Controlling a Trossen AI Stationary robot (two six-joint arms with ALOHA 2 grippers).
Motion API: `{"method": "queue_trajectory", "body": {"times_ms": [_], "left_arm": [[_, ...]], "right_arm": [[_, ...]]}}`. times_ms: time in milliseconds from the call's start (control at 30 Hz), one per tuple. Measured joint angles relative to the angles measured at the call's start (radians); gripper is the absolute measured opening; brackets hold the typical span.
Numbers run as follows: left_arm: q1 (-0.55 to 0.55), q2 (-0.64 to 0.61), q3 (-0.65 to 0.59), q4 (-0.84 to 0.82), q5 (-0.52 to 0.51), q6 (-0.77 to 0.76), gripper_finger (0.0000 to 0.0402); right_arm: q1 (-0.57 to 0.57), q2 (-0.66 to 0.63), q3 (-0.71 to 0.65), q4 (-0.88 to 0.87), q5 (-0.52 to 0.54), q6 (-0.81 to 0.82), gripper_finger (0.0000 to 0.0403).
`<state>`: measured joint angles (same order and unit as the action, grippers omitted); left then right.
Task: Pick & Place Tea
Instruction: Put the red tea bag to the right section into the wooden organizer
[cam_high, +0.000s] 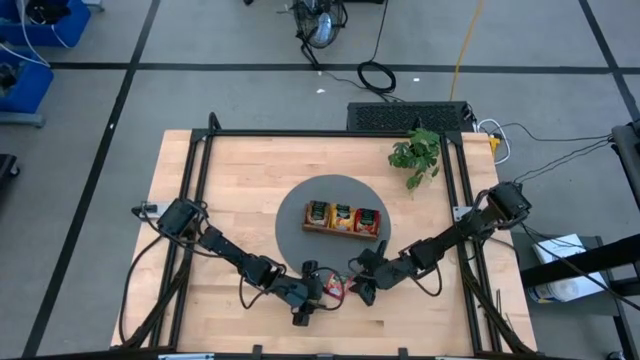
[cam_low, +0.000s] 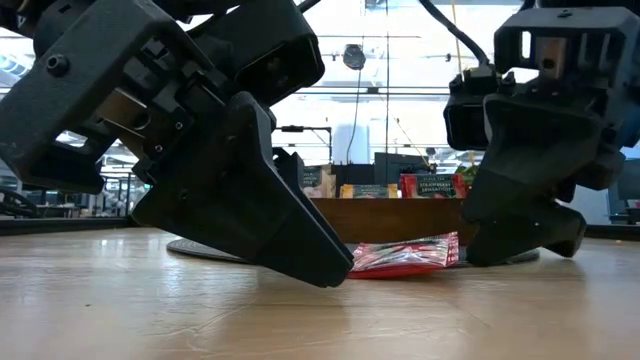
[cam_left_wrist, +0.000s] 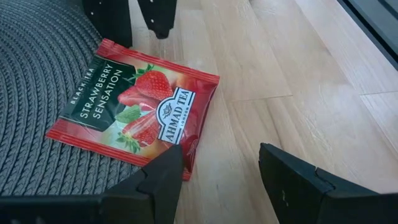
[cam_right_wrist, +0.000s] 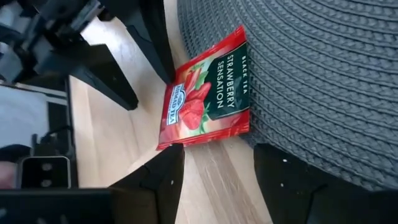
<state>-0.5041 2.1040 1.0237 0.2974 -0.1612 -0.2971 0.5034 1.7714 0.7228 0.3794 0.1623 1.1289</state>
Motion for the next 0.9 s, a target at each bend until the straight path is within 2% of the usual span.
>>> {"method": "queue_trajectory", "body": {"times_ms": [100,433,700,900], "left_arm": [[0.000,0.000,-0.001,0.002,0.000,0.000,0.0214],[0.001,0.000,-0.002,0.006,0.002,0.004,0.0214],[0.000,0.001,-0.002,0.009,-0.011,0.007,0.0214],[0.000,0.001,-0.002,0.015,-0.016,0.008,0.0214]], "right_arm": [[-0.009,0.002,-0.024,0.066,0.015,0.013,0.0181],[-0.053,0.028,-0.025,0.117,0.024,-0.004,0.0174],[-0.036,0.056,-0.025,0.140,0.026,-0.033,0.0172],[-0.017,0.058,-0.026,0.178,-0.011,-0.046,0.0141]]}}
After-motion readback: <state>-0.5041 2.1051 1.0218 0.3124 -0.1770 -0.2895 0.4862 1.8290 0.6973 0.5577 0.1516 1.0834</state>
